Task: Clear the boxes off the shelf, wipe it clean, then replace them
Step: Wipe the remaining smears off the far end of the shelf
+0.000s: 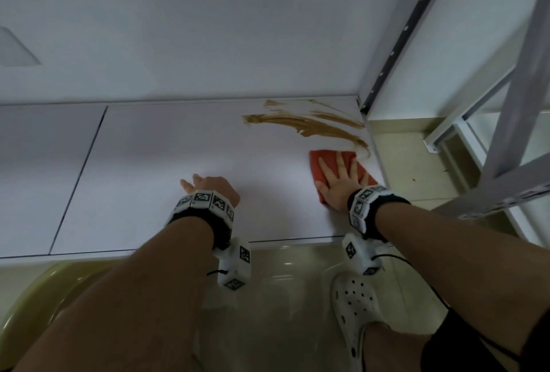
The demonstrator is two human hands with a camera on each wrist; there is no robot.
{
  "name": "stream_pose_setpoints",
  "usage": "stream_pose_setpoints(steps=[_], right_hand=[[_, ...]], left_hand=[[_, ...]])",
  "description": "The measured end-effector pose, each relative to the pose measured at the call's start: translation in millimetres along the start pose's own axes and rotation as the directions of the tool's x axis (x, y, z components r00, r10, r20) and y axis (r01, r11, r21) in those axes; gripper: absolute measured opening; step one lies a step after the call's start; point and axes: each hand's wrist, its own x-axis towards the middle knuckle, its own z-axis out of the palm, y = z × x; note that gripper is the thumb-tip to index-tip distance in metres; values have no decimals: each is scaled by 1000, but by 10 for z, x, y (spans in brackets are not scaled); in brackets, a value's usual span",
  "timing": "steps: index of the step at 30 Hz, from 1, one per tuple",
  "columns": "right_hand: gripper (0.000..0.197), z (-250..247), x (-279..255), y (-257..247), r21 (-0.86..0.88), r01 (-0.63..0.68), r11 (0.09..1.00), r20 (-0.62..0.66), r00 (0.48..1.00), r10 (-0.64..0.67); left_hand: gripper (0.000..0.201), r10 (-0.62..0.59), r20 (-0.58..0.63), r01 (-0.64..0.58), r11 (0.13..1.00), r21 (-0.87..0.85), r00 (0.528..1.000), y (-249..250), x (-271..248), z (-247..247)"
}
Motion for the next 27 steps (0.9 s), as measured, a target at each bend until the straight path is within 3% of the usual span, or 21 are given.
stream_pose_setpoints(steps=[4, 8, 12, 16, 23, 27], right_hand=[[59, 97, -11, -266, -60, 143, 988, 39, 989, -141], [59, 26, 121, -299, -81, 175, 981, 34, 984, -173], [58, -118, 311, -257, -39, 98, 994, 22, 995, -98], [59, -250, 452, -57, 4, -17, 1000, 30, 999, 17], [61, -174, 320, 384, 163, -236, 958, -26, 970, 243], [60, -11, 90, 193, 100, -181, 978, -38, 982, 186]], left_hand=[[44, -41, 5, 41, 999, -20, 999, 24, 23, -28], [42, -29, -35, 31, 998, 55, 999, 130, -7, -150], [40, 107, -115, -101, 993, 54, 988, 244, 53, -256], [52, 267, -90, -265, 964, 41, 959, 298, 113, -222], [50, 274, -24, -273, 961, 42, 961, 325, 130, -132], [52, 208, 4, -208, 977, 39, 978, 424, 166, -113]])
